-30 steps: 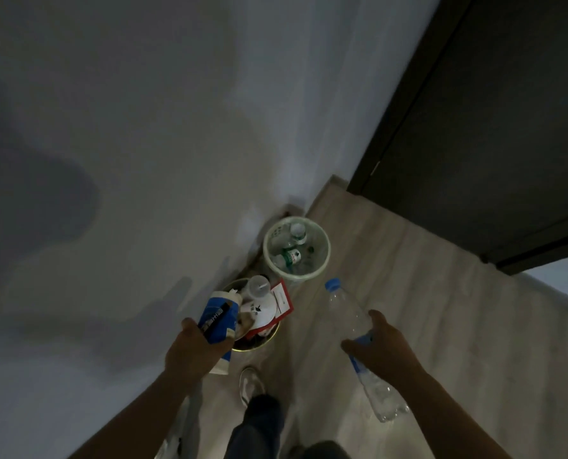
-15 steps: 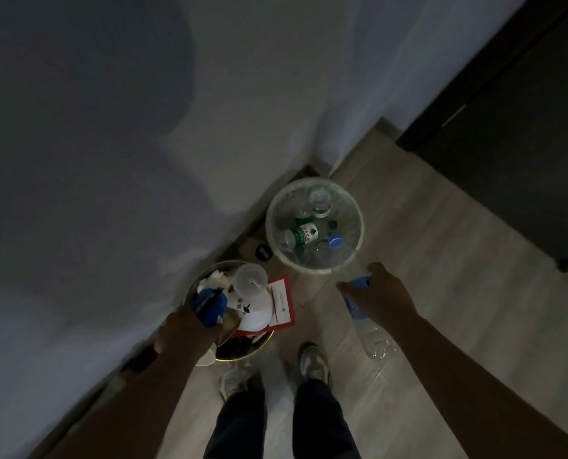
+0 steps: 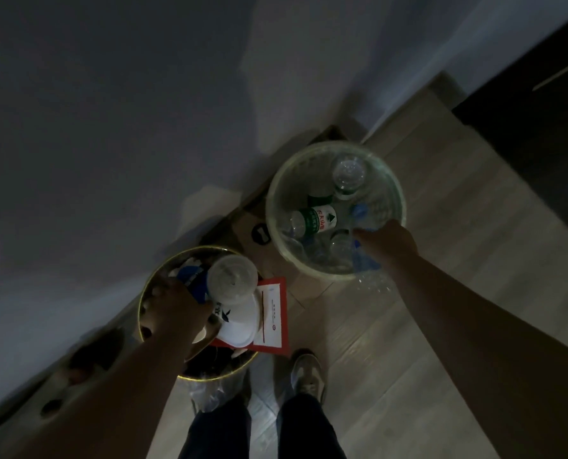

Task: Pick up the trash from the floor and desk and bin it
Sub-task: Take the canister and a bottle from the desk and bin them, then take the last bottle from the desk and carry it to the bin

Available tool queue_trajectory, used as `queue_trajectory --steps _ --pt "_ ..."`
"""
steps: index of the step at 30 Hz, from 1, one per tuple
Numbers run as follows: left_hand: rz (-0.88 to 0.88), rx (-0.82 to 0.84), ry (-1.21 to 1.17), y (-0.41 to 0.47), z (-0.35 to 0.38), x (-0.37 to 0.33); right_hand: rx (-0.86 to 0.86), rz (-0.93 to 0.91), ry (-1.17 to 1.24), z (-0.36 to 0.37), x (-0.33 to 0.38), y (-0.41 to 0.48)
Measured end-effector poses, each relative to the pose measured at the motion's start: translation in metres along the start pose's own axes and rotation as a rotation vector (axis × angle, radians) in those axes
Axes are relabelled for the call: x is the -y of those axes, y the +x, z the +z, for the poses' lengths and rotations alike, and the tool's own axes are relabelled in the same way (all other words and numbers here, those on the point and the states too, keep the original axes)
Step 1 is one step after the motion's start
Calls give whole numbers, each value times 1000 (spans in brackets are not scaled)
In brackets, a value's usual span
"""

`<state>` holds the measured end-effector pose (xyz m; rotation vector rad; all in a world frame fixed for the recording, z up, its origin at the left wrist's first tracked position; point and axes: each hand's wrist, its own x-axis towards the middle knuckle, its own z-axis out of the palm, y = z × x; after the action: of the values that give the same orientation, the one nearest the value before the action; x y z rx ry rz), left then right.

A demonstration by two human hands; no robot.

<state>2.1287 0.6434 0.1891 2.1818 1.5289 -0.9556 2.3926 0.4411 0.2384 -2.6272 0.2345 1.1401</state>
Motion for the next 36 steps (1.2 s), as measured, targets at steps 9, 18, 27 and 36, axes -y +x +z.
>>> queue_trajectory --steps 9,18,27,36 --pt "159 -27 219 -57 -68 -16 -75 -110 -124 -31 -6 -57" --pt "262 -67 154 -205 -188 -15 0 -474 -447 -137 4 -206" --pt "355 -253 -149 -374 -325 50 -52 -982 -634 -259 53 -395" --pt "330 -758 -305 -542 -434 215 -163 -1535 -610 -289 124 -633"
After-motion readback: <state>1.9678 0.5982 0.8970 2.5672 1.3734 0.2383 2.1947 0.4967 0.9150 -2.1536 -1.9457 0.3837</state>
